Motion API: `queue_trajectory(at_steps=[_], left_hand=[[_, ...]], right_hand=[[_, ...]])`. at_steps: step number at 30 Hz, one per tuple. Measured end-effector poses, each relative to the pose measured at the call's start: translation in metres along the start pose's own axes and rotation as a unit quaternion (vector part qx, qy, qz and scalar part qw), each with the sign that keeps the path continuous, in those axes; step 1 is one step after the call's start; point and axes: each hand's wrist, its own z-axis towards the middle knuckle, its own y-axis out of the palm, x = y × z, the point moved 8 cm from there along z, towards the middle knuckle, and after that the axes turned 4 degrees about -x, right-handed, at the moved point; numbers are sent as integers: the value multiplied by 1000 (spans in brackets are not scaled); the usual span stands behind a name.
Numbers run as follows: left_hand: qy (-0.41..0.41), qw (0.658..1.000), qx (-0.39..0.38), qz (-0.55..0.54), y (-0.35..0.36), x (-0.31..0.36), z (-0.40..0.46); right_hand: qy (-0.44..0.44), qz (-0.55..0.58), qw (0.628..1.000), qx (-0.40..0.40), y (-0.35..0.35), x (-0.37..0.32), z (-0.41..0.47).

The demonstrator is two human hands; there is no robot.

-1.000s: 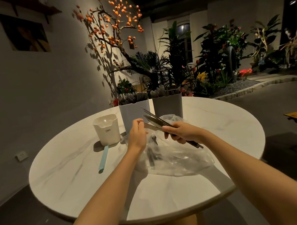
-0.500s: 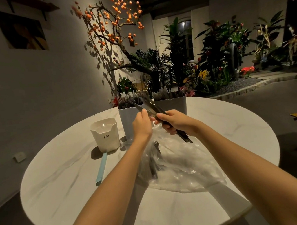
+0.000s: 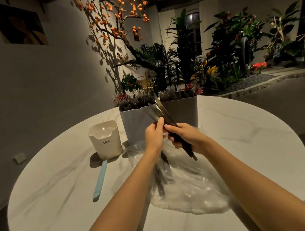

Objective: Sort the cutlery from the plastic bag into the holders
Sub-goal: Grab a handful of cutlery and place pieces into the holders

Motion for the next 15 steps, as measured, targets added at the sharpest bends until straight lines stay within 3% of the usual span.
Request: queue_trajectory(at_steps=[3,15], left_hand=[[-5,1000,11,5,-2,-9,-3],[-29,997,-69,-12,-1,-10,-17]], right_hand=[[10,15,1000,-21,5,9,-2],[59,-9,998,-18,8,20,-13]])
